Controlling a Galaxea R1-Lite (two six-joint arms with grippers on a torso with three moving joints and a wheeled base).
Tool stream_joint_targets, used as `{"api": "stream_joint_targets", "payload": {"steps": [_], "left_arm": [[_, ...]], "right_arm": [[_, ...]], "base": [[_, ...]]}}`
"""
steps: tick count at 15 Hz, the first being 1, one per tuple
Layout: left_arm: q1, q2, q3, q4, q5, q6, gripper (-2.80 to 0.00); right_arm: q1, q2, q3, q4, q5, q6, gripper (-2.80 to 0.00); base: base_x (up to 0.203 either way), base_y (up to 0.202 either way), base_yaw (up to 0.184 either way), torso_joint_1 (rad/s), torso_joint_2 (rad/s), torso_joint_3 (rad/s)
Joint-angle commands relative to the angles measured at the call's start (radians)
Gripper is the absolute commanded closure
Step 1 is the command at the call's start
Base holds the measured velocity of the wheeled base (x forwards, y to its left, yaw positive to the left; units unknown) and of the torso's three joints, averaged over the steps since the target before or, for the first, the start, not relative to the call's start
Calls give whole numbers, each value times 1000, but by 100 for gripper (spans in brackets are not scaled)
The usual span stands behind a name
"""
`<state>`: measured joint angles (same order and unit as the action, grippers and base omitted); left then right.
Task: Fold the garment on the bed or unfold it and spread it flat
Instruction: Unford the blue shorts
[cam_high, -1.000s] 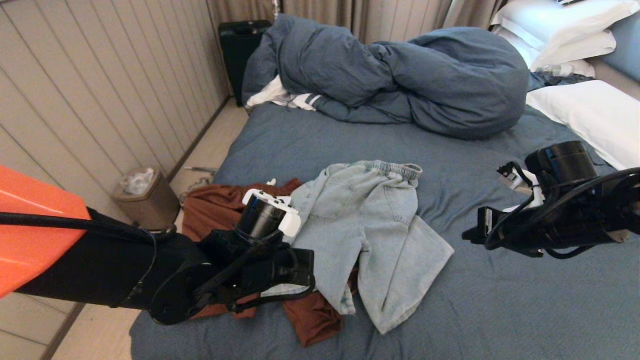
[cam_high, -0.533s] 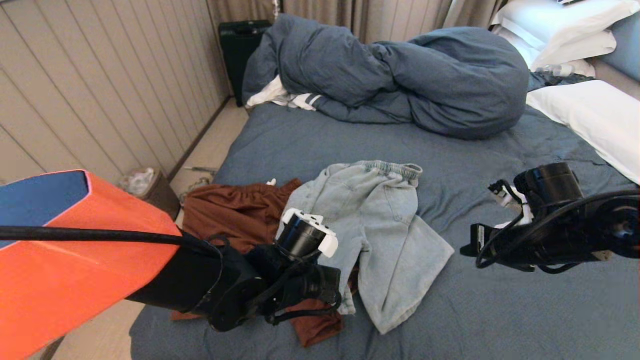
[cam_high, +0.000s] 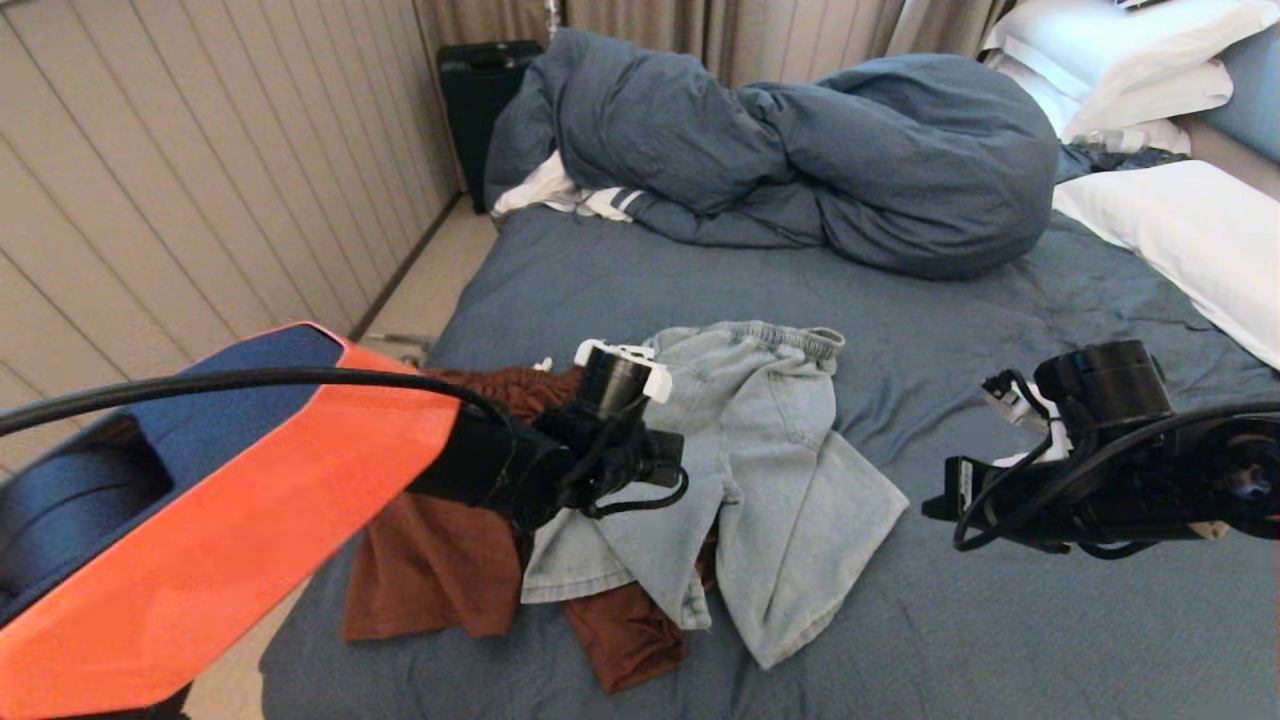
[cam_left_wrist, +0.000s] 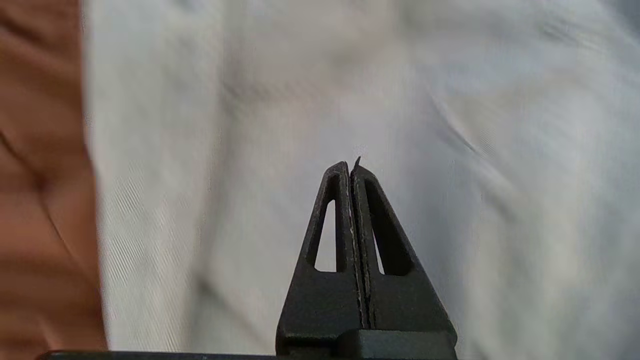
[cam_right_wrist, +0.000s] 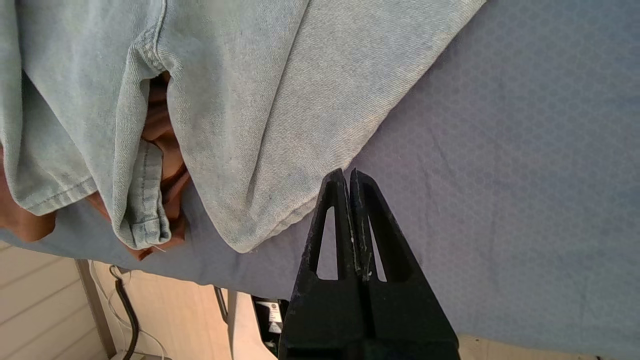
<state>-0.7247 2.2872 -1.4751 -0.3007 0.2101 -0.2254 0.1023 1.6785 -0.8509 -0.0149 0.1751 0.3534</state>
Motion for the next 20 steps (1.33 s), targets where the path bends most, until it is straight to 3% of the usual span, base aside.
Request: {"api": "stream_joint_targets", "payload": {"steps": [1, 8, 12, 14, 20], "left_arm": [[43, 162, -150, 2, 28, 44, 0], [139, 339, -331, -1, 51, 253, 0], [223, 383, -467, -39, 116, 339, 0], [254, 318, -467, -109, 140, 350, 0], [368, 287, -465, -134, 180, 348, 0]], "right_arm": [[-1, -16, 1, 0, 1, 5, 0], [-27, -16, -2, -2, 2, 4, 0], [-23, -14, 4, 0, 7, 4, 0], [-20, -6, 4, -1, 9, 4, 0], [-16, -19, 14, -6, 4, 12, 0]], "base": [[0, 0, 0, 0, 0, 0], [0, 0, 0, 0, 0, 0], [0, 0, 0, 0, 0, 0], [0, 0, 0, 0, 0, 0], [0, 0, 0, 0, 0, 0]]}}
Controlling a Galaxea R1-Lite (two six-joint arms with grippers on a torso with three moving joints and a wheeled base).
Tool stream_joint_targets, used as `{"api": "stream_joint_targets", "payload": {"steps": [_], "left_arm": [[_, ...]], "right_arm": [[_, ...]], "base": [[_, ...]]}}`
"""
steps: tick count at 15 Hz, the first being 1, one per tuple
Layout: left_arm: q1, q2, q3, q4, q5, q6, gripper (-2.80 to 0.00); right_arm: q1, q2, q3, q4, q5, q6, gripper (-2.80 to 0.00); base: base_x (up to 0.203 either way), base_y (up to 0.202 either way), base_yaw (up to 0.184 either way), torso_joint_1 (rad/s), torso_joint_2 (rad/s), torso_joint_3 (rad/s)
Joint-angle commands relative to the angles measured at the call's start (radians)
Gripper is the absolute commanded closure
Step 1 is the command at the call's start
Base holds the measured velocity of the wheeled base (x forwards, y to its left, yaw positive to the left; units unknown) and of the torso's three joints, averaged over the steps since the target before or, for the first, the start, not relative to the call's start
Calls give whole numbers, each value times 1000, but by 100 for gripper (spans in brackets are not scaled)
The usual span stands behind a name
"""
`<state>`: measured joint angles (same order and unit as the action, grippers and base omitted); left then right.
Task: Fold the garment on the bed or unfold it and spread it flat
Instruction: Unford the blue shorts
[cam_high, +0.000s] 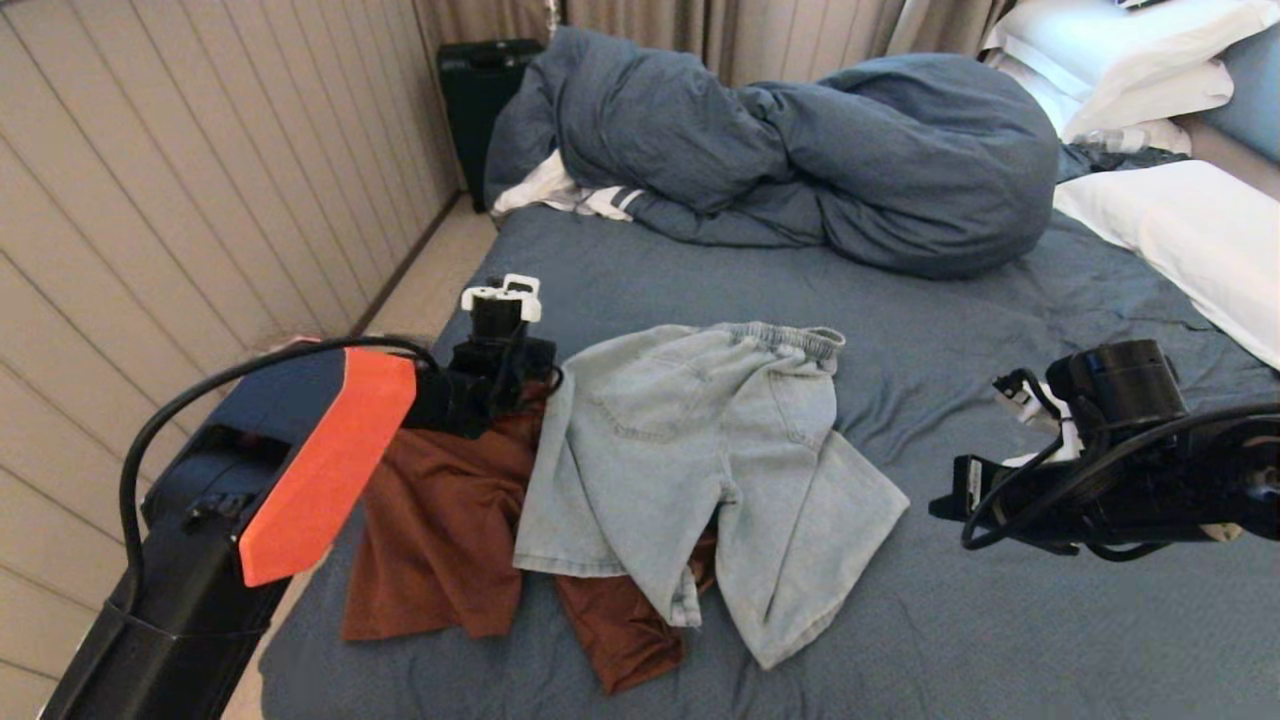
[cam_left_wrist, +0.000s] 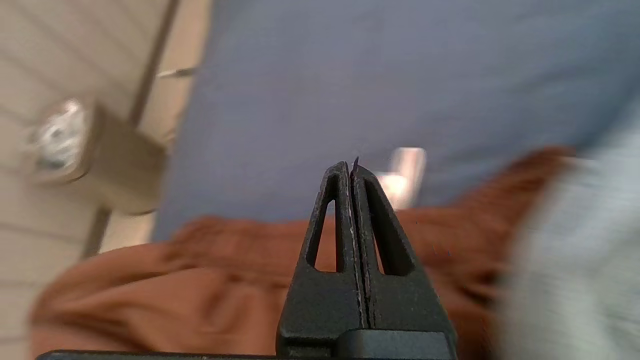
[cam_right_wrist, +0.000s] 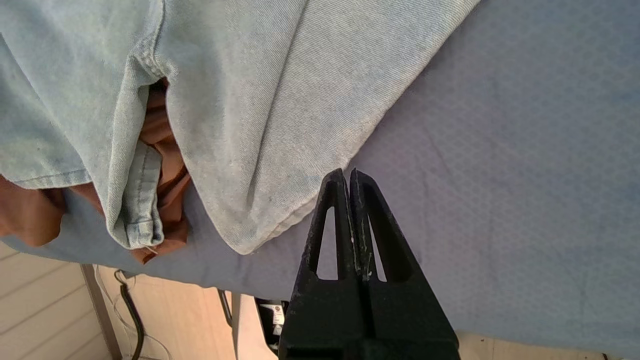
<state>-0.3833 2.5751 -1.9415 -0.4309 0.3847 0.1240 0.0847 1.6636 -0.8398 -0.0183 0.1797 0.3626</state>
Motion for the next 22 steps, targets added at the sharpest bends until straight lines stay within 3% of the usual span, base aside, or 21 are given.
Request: {"api": "stream_joint_targets", "payload": {"steps": [1, 5, 8, 12, 14, 18, 19, 22], "left_arm": [[47, 1, 3, -4, 11, -12, 0], [41, -103, 98, 7, 43, -81, 0], [-11, -260, 376, 6, 33, -141, 0], [-125, -438, 803, 2, -49, -241, 0], [-171, -532, 926, 11, -90, -312, 0], [-176, -641, 1085, 6, -198, -404, 0], [-177, -626, 1076, 9, -198, -405, -280], [-171, -585, 1082, 15, -259, -416, -280]], "right_arm": [[1, -9, 6, -3, 1, 4, 0], [12, -24, 8, 0, 0, 3, 0], [80, -12, -15, 0, 0, 4, 0], [208, 34, -145, 30, -10, 27, 0], [236, 47, -213, 125, -12, 32, 0], [228, 60, -137, 128, -8, 21, 0], [228, 65, -125, 127, -7, 21, 0], [225, 59, -109, 127, -5, 24, 0]], "base": [[0, 0, 0, 0, 0, 0], [0, 0, 0, 0, 0, 0], [0, 0, 0, 0, 0, 0], [0, 0, 0, 0, 0, 0], [0, 0, 0, 0, 0, 0], [0, 0, 0, 0, 0, 0], [0, 0, 0, 0, 0, 0], [0, 0, 0, 0, 0, 0]]}}
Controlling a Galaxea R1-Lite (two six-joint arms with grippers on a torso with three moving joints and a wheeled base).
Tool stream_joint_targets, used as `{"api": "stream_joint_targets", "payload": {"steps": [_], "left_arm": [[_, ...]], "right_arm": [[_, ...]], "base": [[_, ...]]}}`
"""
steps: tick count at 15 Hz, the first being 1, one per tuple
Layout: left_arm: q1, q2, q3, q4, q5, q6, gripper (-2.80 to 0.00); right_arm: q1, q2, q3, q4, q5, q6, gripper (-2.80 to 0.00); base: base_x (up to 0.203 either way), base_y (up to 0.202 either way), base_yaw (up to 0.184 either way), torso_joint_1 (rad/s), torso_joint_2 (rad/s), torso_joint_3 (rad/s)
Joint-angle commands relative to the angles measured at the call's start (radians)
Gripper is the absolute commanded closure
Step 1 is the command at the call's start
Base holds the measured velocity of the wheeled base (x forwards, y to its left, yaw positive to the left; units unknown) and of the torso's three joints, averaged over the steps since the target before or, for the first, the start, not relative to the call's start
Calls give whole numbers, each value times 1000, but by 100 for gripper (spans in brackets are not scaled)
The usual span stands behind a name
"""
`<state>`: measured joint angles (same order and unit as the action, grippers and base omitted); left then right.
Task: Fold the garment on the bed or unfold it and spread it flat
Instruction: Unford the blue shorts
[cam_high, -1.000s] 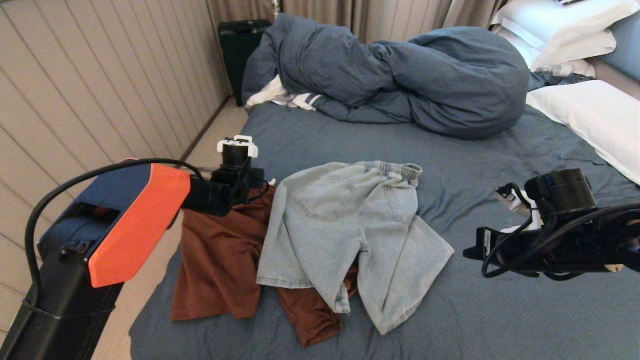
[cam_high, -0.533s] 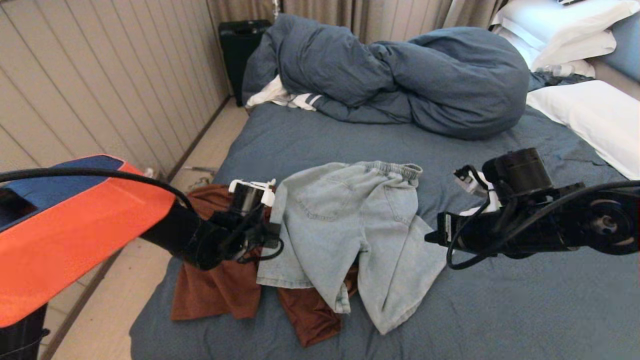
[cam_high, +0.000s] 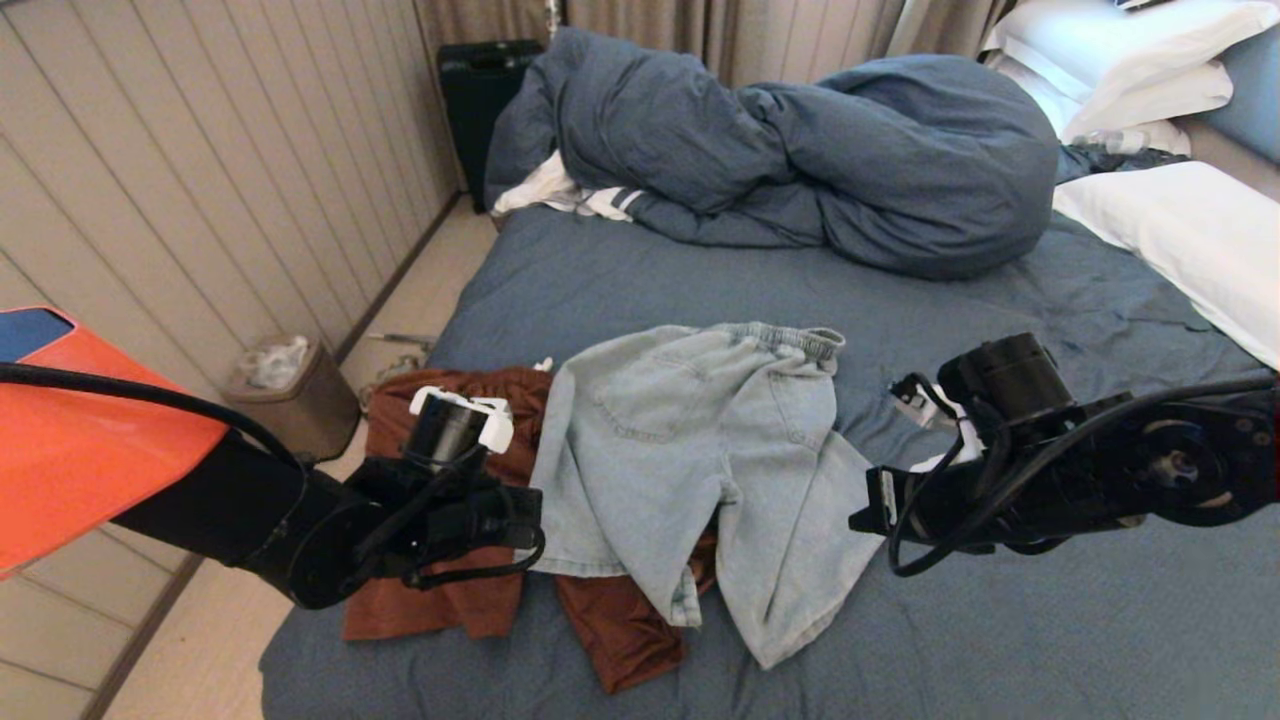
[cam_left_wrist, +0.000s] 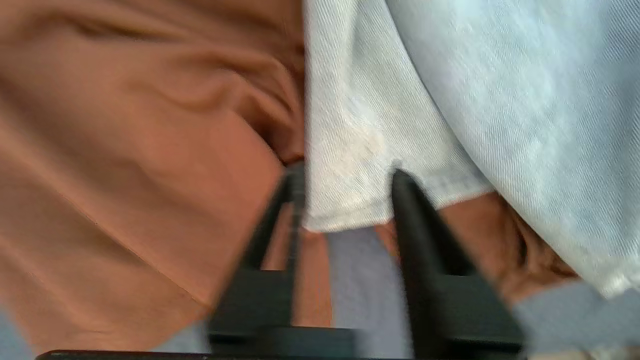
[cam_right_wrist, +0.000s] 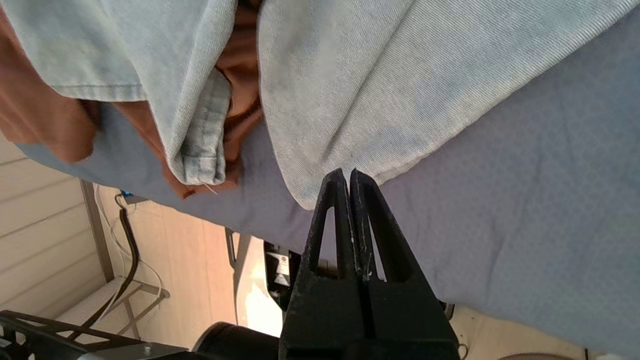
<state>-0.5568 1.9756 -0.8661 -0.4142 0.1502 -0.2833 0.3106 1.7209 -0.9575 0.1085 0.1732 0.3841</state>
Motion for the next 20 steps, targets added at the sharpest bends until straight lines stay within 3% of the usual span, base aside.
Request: {"api": "stream_joint_targets", "payload": {"steps": [1, 8, 17, 18, 20], "left_arm": [[3, 29, 11, -3, -41, -26, -280], [6, 164, -10, -20, -46, -43, -280], [12, 195, -40, -31, -43, -74, -280], [11, 197, -44, -31, -43, -74, 0], [11, 214, -52, -31, -43, -74, 0]], "right_arm": [[-1, 2, 10, 0, 2, 4, 0], [-1, 6, 19, -1, 0, 6, 0], [-1, 8, 23, -2, 2, 9, 0], [-1, 8, 23, -3, 2, 9, 0], [-1, 8, 22, -3, 2, 9, 0]], "base": [[0, 0, 0, 0, 0, 0], [0, 0, 0, 0, 0, 0], [0, 0, 0, 0, 0, 0], [0, 0, 0, 0, 0, 0], [0, 0, 0, 0, 0, 0]]}}
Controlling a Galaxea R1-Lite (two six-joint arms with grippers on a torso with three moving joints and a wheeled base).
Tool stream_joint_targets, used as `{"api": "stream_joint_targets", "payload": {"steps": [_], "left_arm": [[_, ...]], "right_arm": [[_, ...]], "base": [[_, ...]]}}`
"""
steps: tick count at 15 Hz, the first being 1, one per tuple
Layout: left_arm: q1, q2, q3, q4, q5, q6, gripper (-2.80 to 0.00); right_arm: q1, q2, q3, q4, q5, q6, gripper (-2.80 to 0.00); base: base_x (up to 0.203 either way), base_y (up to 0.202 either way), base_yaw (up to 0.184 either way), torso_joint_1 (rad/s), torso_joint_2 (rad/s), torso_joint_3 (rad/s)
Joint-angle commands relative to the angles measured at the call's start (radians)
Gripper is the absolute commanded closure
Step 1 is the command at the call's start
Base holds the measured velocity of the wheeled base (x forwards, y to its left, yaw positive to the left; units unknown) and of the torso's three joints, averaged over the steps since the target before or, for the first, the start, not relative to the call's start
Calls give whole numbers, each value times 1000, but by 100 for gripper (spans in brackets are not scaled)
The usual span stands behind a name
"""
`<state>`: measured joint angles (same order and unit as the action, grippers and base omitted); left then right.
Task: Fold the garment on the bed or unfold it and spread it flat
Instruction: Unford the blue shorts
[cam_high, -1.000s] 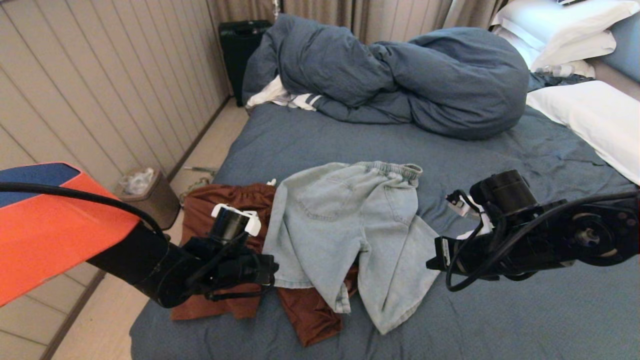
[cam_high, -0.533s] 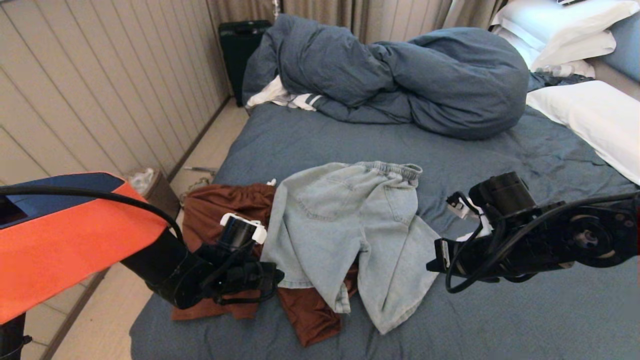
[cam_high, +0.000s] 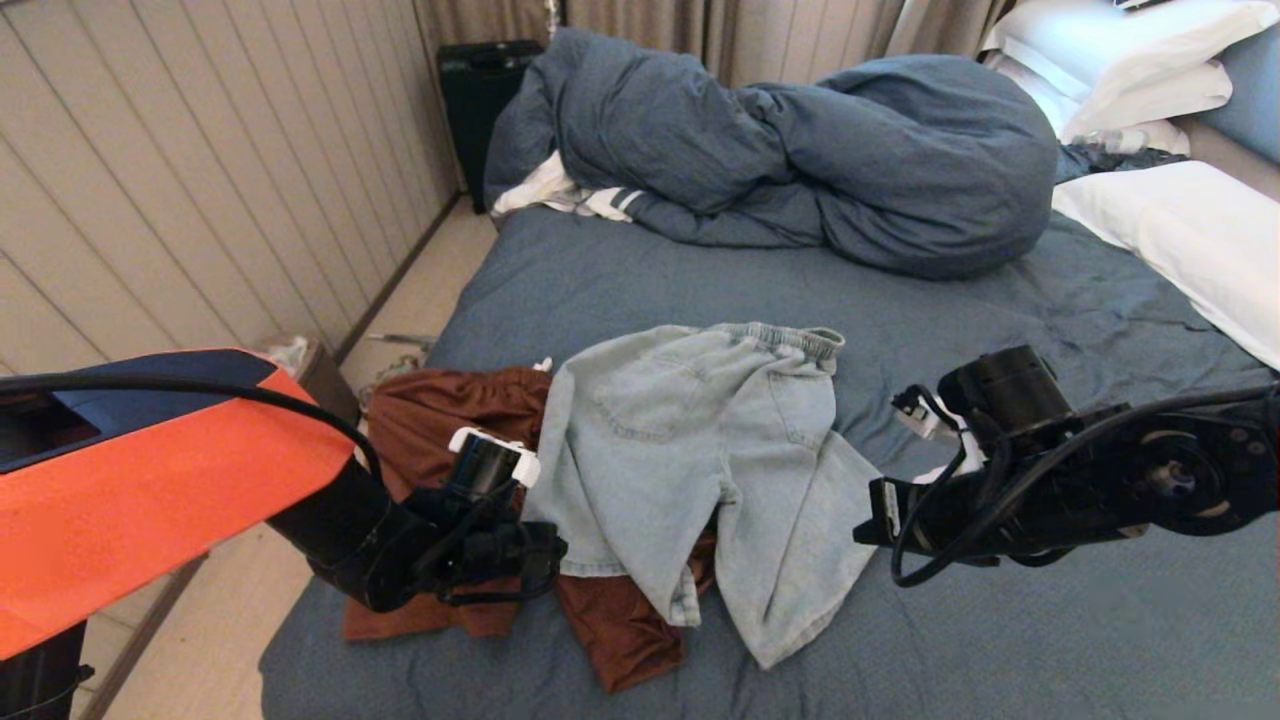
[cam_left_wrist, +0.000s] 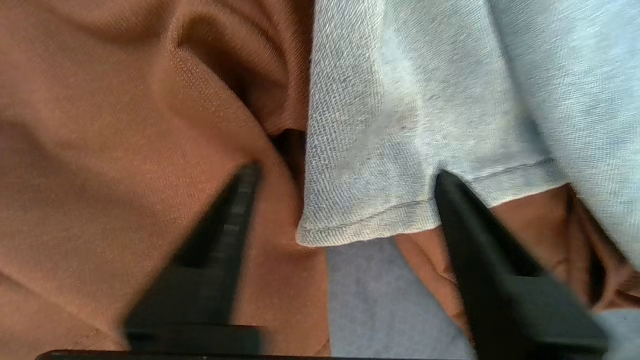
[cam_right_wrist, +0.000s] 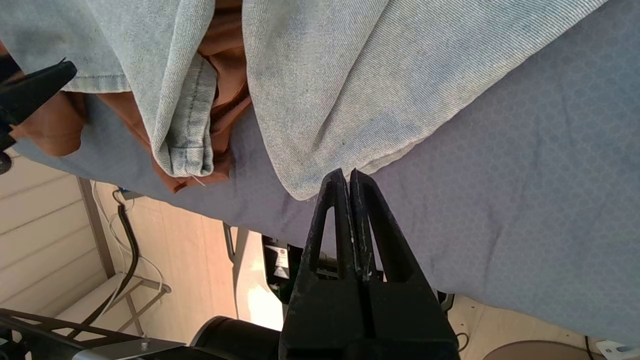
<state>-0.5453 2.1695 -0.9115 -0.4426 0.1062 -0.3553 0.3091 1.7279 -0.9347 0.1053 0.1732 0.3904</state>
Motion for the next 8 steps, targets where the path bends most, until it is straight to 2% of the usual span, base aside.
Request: {"api": "stream_joint_targets", "payload": {"steps": [1, 8], "left_arm": [[1, 24, -13, -2, 1, -2, 0], [-2, -9, 2, 5, 14, -15, 0]], "right_arm": [[1, 0, -1, 1, 1, 2, 0], [-1, -7, -1, 1, 0, 4, 0]], "base": [[0, 0, 0, 0, 0, 0], [0, 0, 0, 0, 0, 0]]}}
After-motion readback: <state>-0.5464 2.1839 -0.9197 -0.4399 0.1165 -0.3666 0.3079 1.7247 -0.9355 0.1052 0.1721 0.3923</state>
